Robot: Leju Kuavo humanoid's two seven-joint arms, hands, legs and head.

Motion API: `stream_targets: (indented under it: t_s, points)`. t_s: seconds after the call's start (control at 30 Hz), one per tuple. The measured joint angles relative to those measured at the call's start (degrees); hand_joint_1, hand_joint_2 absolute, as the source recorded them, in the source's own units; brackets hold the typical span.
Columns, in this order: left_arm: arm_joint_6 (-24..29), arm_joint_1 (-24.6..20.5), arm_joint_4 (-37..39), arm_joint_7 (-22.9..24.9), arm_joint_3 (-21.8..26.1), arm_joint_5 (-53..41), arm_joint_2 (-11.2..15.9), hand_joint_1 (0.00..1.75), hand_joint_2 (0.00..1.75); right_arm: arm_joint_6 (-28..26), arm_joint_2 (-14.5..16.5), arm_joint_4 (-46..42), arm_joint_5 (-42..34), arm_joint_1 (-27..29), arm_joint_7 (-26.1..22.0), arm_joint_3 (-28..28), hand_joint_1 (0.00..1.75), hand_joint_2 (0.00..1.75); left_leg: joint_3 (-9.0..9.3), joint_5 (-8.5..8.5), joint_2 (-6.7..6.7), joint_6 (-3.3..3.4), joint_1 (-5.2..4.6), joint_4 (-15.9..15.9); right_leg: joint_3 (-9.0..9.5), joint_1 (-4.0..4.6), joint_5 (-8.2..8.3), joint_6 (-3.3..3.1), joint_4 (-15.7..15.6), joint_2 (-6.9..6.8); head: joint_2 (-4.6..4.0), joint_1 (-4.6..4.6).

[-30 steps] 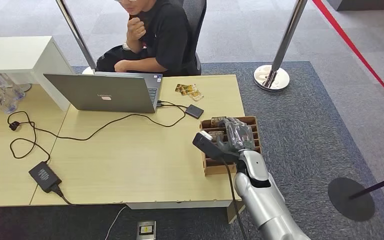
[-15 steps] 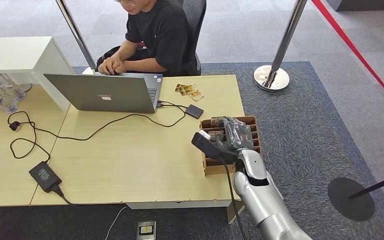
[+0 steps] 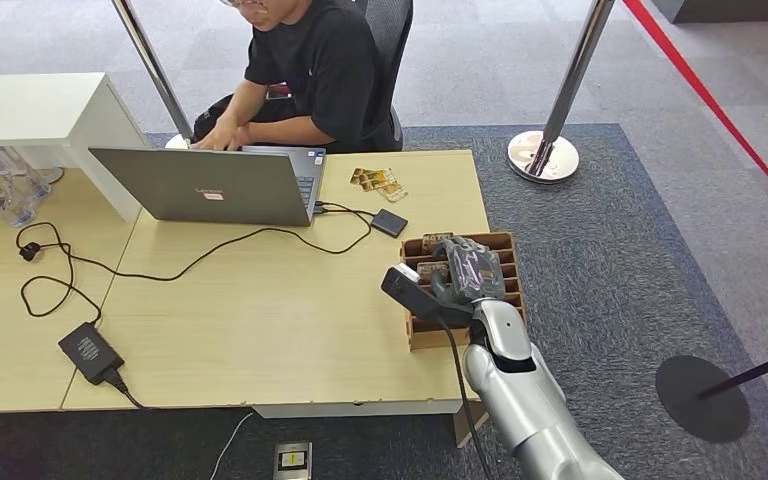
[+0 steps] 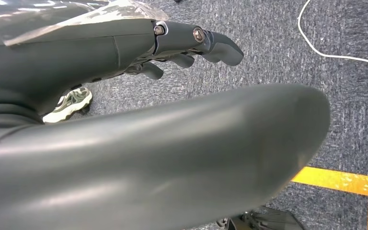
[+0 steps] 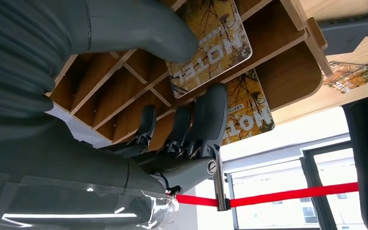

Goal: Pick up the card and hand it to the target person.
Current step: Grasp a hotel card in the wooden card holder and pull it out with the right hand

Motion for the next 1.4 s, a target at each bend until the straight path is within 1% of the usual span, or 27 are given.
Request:
stream_targets:
  t_s: [0.2, 0.33, 0.77, 0.83, 0.97, 1.07, 1.2, 1.23, 1.27, 1.4]
  points:
    - [0.0, 0.0, 0.0, 0.0, 0.0, 0.3, 0.0, 0.0, 0.0, 0.0, 0.0, 0.1, 0.2, -0.1, 0.1, 0.0, 0.93, 1.75, 0.0, 0.02, 0.0, -0.01, 0.0, 0.0, 0.01, 0.0, 0.01, 0.01, 0.0, 0.0, 0.0, 0.01]
    - [-0.1, 0.0, 0.0, -0.1, 0.5, 2.3, 0.0, 0.0, 0.0, -0.1, 0.0, 0.3, 0.6, -0.2, 0.2, 0.2, 0.96, 1.75, 0.02, 0.03, 0.0, -0.01, 0.0, 0.0, 0.01, 0.0, 0.02, 0.01, 0.0, 0.0, -0.01, 0.0]
    - [-0.1, 0.0, 0.0, -0.3, 1.4, 2.6, 0.0, 0.0, 0.0, -0.4, -0.2, 0.7, 2.3, -0.3, 1.2, 0.4, 0.99, 1.75, 0.05, 0.03, 0.0, -0.01, 0.0, 0.0, 0.04, 0.0, 0.02, 0.0, 0.0, 0.0, 0.0, 0.01]
    - [-0.1, 0.0, 0.0, -0.4, 1.5, 2.6, 0.0, 0.0, 0.0, -0.4, -0.2, 0.7, 2.3, -0.3, 1.3, 0.5, 1.04, 1.75, 0.06, 0.03, 0.0, -0.01, 0.0, 0.0, 0.04, 0.0, 0.02, 0.0, 0.0, 0.0, 0.0, 0.01]
    - [-0.1, 0.0, 0.0, -0.5, 1.5, 2.6, 0.0, 0.0, 0.0, -0.8, -0.3, 0.9, 2.5, -0.3, 1.3, 0.8, 1.23, 1.75, 0.07, 0.03, 0.0, -0.01, 0.0, 0.0, 0.06, 0.0, 0.03, 0.0, 0.0, 0.0, 0.0, 0.01]
    - [-0.1, 0.0, 0.0, -0.5, 1.5, 2.6, 0.0, 0.0, 0.0, -1.1, -0.5, 1.0, 2.5, -0.4, 1.2, 0.8, 1.31, 1.75, 0.08, 0.03, 0.0, -0.01, 0.0, 0.0, 0.06, 0.0, 0.03, 0.0, 0.0, 0.0, 0.0, 0.01]
    - [-0.1, 0.0, 0.0, -0.5, 1.5, 2.6, 0.0, 0.0, 0.0, -1.4, -0.6, 1.2, 1.9, -0.5, 0.7, 0.8, 1.55, 1.75, 0.1, 0.03, 0.01, -0.01, 0.0, 0.0, 0.07, 0.0, 0.03, -0.01, 0.0, 0.0, -0.01, 0.0]
    - [-0.1, 0.0, 0.0, -0.5, 1.5, 2.6, 0.0, 0.0, 0.0, -1.5, -0.6, 1.2, 1.8, -0.6, 0.6, 0.8, 1.59, 1.75, 0.1, 0.03, 0.01, -0.02, 0.0, 0.0, 0.07, 0.0, 0.03, -0.01, 0.0, 0.0, -0.01, 0.0]
    - [-0.1, 0.0, 0.0, -0.5, 1.5, 2.6, 0.0, 0.0, 0.0, -1.5, -0.6, 1.3, 1.7, -0.6, 0.5, 0.8, 1.61, 1.75, 0.1, 0.04, 0.01, -0.02, 0.0, 0.0, 0.08, 0.0, 0.04, -0.02, 0.0, 0.0, -0.01, 0.0]
    - [-0.1, 0.0, 0.0, -0.5, 1.5, 2.6, 0.0, 0.0, 0.0, -1.7, -0.6, 1.5, 1.1, -0.8, 0.1, 0.8, 1.59, 1.75, 0.11, 0.04, 0.01, -0.02, 0.0, 0.0, 0.09, 0.0, 0.05, -0.04, 0.0, 0.0, 0.0, 0.0]
